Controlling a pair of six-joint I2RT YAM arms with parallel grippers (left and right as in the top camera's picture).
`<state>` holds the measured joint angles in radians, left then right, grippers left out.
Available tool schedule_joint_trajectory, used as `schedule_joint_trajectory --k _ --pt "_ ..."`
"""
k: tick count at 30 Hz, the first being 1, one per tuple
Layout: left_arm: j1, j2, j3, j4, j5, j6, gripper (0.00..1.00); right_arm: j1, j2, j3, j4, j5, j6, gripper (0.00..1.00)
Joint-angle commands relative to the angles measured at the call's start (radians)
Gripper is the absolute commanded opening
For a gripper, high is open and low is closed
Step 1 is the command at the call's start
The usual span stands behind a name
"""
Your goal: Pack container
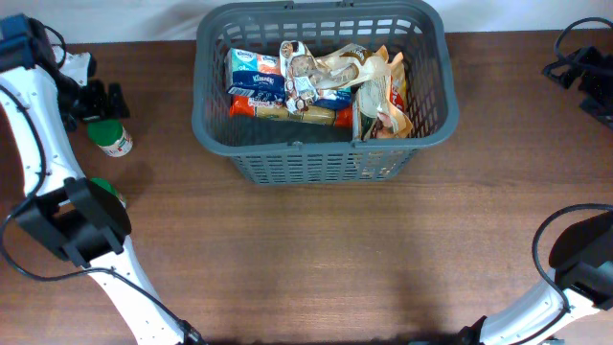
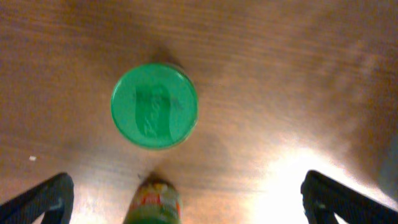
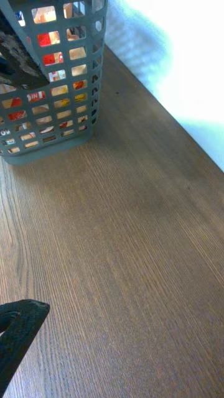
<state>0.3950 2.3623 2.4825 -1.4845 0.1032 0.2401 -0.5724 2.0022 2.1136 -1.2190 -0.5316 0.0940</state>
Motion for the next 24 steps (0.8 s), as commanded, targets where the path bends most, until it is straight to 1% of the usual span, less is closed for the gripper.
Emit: schedule_joint_trajectory --k 1,5,14,19,24 --pt "0.01 -0.006 -0.096 0.086 -0.026 -0.031 0.99 0.005 0.002 -0.003 0.003 -0.002 -0.003 0.99" --pt "0.014 -0.006 -0.178 0.178 -0.025 -0.072 0.99 0.005 0.002 -0.003 0.003 -0.002 -0.003 0.99" --pt "0.019 -0.005 -0.274 0.307 -0.074 -0.071 0.99 0.005 0.002 -0.003 0.003 -0.002 -0.003 0.99" --pt "0.037 0.017 -0.29 0.331 -0.07 -0.091 0.99 0.005 0.002 -0.003 0.003 -0.002 -0.003 0.99" --pt "0.065 0.068 -0.29 0.324 0.003 -0.094 0.99 0.005 0.002 -0.003 0.003 -0.002 -0.003 0.99"
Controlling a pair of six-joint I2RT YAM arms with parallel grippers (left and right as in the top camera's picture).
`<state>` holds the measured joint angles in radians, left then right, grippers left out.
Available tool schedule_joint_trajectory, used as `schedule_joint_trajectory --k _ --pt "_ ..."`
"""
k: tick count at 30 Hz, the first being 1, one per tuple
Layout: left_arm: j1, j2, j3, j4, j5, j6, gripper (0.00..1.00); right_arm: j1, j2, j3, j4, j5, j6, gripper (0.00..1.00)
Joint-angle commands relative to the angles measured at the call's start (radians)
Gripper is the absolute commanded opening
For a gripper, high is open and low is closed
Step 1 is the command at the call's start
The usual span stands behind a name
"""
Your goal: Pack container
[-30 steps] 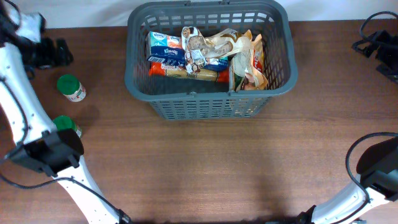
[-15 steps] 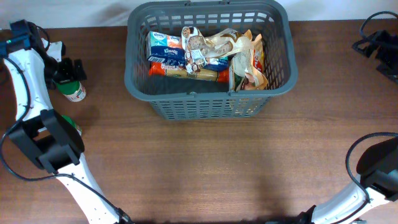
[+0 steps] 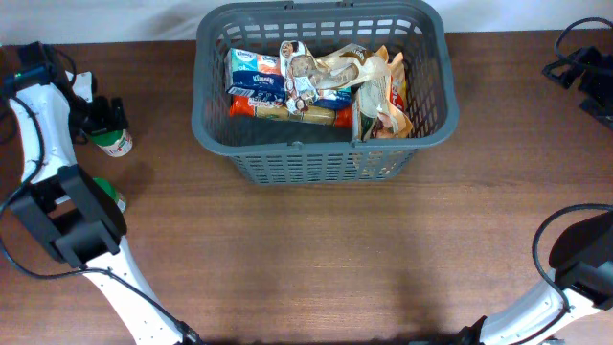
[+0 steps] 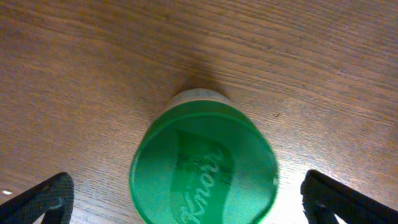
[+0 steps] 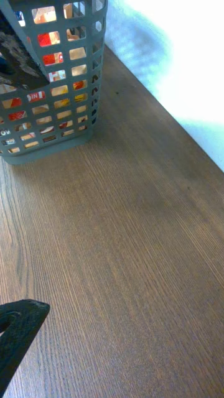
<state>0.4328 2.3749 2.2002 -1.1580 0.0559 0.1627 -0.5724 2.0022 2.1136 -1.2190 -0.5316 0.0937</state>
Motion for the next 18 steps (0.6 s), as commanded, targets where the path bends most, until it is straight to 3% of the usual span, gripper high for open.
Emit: schedule_joint_trajectory --k 1,18 --pt "0.029 0.064 -0.008 -0.003 0.055 -0.017 1.0 0.005 0.002 -0.003 0.003 -0.002 -0.003 0.99" --pt "0.033 0.084 -0.008 0.03 -0.003 -0.012 0.93 0.005 0.002 -0.003 0.003 -0.002 -0.003 0.99"
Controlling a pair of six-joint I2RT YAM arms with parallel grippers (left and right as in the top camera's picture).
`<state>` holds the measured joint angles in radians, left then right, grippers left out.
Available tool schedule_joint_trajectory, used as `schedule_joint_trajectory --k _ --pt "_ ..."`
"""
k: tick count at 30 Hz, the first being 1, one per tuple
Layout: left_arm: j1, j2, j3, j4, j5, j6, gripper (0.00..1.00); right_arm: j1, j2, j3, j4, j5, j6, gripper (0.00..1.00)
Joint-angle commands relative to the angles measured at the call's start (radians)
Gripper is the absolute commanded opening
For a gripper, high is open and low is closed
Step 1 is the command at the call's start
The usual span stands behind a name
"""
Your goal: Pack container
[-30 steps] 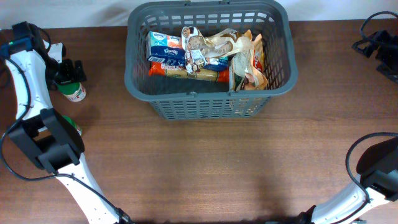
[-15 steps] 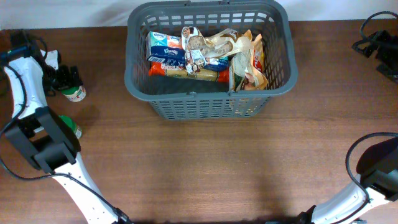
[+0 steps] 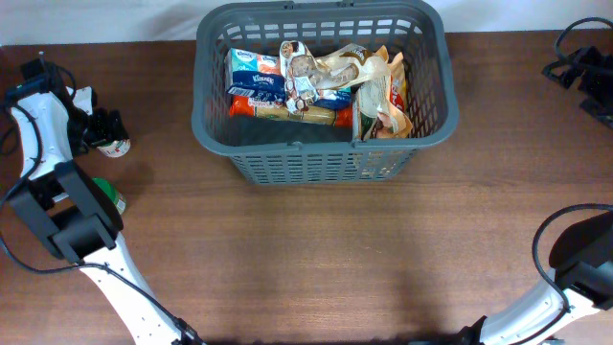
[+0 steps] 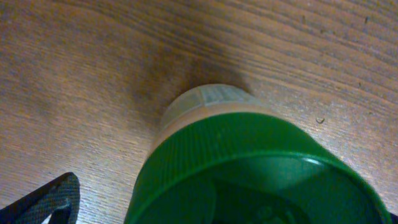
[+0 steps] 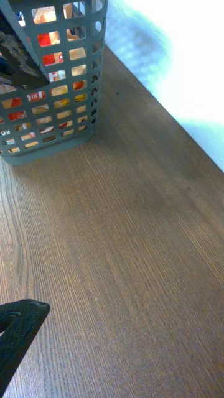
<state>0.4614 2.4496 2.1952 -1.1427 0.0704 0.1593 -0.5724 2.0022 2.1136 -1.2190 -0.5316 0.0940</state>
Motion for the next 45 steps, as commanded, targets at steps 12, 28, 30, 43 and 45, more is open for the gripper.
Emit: schedule_joint_trajectory --k 12,28,30,43,45 --pt "-0.03 0.011 -0.003 0.07 -0.008 0.082 0.93 0.005 0.002 -0.003 0.003 -0.002 -0.003 0.99" --pt "-0.033 0.04 -0.003 0.057 -0.034 0.081 0.8 0.005 0.002 -0.003 0.003 -0.002 -0.003 0.99" --pt "-0.033 0.04 -0.003 0.057 -0.034 0.081 0.78 0.005 0.002 -0.003 0.003 -0.002 -0.003 0.99" --pt "-0.033 0.04 -0.003 0.058 -0.034 0.081 0.48 0.005 0.002 -0.003 0.003 -0.002 -0.003 0.99" --pt "-0.034 0.04 -0.003 0.057 -0.033 0.081 0.36 0.005 0.002 -0.003 0.003 -0.002 -0.003 0.99"
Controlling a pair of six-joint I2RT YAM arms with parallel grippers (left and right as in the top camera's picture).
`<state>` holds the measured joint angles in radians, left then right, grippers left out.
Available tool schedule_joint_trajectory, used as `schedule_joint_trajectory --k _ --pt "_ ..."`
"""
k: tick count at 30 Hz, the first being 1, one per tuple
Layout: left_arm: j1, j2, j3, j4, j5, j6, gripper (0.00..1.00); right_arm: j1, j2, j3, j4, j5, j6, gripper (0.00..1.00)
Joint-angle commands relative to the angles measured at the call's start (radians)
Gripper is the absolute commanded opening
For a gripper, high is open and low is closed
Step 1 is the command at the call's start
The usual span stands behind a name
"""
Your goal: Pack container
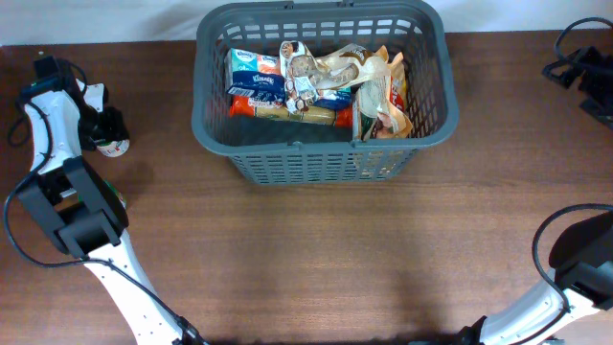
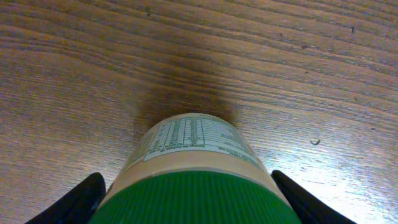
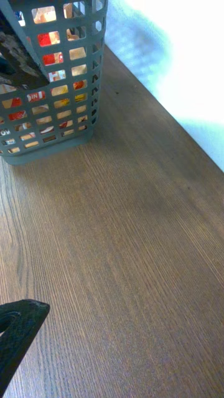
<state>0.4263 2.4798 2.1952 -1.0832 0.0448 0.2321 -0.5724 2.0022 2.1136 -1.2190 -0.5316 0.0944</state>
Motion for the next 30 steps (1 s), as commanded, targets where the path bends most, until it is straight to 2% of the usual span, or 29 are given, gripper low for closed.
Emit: schedule_joint_trajectory --k 1,5,12,18,22,28,30 --pt "0.001 0.01 -0.001 -0.006 -0.007 0.008 0.3 0.005 0.002 -0.003 0.003 -0.002 -0.004 0.99" --pt "0.001 0.009 0.034 -0.045 -0.006 0.008 0.02 0.005 0.002 -0.003 0.003 -0.002 -0.004 0.99" --pt "-0.016 0.007 0.284 -0.238 -0.005 0.009 0.02 0.005 0.002 -0.003 0.003 -0.002 -0.004 0.99" --pt "-0.07 0.001 0.668 -0.453 -0.005 0.009 0.02 0.005 0.002 -0.003 0.003 -0.002 -0.004 0.99" --pt "-0.138 -0.014 0.924 -0.541 -0.009 0.018 0.02 0.005 0.002 -0.003 0.003 -0.002 -0.004 0.99" --pt "-0.213 -0.094 0.941 -0.536 -0.082 0.018 0.02 0.005 0.002 -0.003 0.003 -0.002 -0.004 0.99" --pt "-0.215 -0.092 0.934 -0.55 -0.114 -0.007 0.08 0.005 0.002 -0.003 0.003 -0.002 -0.004 0.99"
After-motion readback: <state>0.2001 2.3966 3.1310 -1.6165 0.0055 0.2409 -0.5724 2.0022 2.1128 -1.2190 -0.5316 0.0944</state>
